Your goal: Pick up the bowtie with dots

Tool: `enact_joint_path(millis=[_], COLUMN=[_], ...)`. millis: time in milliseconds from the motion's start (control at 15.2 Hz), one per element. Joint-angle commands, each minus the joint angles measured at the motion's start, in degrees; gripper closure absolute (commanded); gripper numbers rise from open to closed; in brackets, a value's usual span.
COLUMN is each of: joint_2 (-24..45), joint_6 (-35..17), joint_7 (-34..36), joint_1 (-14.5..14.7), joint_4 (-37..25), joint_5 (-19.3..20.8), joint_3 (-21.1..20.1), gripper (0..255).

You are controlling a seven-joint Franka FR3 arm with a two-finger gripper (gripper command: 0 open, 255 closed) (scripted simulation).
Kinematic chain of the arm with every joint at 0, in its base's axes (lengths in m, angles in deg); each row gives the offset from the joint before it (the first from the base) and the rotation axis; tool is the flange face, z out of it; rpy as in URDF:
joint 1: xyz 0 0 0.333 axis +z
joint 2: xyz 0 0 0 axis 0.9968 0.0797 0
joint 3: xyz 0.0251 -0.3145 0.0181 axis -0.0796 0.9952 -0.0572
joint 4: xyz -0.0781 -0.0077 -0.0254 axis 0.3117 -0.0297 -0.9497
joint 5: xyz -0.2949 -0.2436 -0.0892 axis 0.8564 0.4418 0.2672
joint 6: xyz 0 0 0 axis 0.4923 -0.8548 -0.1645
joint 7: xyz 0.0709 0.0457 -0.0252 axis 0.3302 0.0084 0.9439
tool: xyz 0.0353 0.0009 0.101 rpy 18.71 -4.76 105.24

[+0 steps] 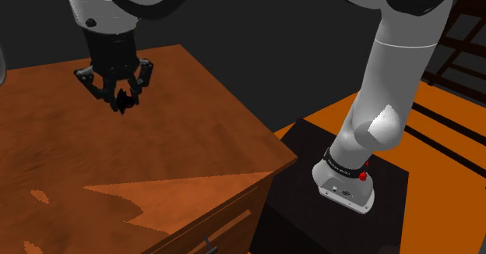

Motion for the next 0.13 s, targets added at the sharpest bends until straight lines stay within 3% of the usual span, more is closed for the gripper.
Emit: enact_joint_path(millis=[0, 66], joint_2=[-0.2, -0.2], joint_6=[0.7, 0.7], joint_7=[-0.2, -0.2], joint_1=[-0.1, -0.1], joint_4=[-0.5, -0.5], joint_5=[-0.2, -0.2], joint_3=[0.0, 0.0], gripper=[255, 255])
